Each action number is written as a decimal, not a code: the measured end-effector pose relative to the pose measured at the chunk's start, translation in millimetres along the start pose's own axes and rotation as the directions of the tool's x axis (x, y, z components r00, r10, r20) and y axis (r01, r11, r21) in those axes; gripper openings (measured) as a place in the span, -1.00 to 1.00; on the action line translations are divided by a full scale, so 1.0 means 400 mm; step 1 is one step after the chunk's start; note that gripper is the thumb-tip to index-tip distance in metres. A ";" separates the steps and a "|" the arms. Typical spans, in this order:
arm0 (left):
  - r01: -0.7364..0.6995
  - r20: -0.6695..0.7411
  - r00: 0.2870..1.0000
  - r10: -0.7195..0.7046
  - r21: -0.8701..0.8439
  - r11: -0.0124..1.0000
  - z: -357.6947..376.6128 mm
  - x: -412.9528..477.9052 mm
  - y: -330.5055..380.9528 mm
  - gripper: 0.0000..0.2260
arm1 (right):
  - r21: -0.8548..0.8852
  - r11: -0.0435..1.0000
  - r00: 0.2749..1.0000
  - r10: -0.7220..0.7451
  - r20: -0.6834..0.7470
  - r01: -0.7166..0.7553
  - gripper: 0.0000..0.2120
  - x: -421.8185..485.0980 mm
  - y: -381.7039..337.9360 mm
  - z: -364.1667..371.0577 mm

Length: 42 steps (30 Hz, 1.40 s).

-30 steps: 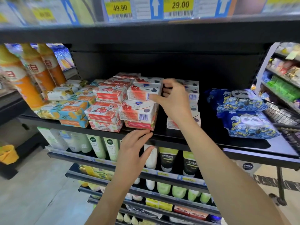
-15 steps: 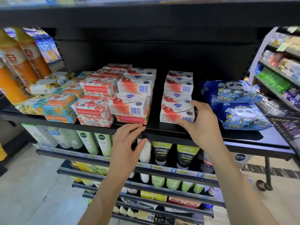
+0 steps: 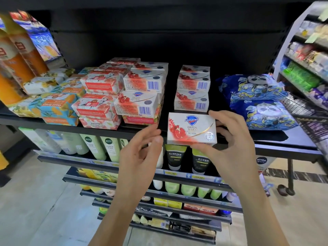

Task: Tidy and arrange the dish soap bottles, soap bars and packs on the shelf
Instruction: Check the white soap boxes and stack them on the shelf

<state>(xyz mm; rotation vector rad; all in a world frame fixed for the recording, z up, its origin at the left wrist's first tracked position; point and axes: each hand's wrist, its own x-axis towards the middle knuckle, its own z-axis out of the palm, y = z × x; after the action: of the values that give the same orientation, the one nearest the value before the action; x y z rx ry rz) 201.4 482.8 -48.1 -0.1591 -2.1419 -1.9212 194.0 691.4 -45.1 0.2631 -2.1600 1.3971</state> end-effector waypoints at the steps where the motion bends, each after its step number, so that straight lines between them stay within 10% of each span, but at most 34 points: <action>1: 0.075 0.053 0.996 -0.072 -0.060 0.995 0.004 -0.002 0.005 -0.66 | 0.014 1.000 1.000 -0.022 -0.009 0.022 -0.30 -0.010 -0.001 0.001; 9: 0.244 0.176 0.963 -0.206 -0.238 0.940 0.024 -0.006 0.017 -0.61 | 0.127 0.991 0.999 -0.042 -0.005 0.042 -0.35 -0.069 -0.005 0.026; 18: 0.223 0.139 0.972 -0.189 -0.295 0.929 0.007 -0.018 0.010 -0.57 | 0.426 0.799 0.903 0.411 0.128 -0.424 -0.53 -0.073 -0.043 0.006; 42: 0.328 0.254 0.934 -0.252 -0.328 0.886 0.006 -0.006 0.033 -0.62 | 0.551 0.766 0.943 0.243 0.228 -0.331 -0.51 -0.073 0.007 0.002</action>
<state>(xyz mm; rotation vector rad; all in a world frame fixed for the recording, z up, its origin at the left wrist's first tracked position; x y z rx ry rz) 206.9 486.8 -36.3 -0.1113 -1.9936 -2.5786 216.6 688.0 -63.3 0.2664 -1.8679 2.2822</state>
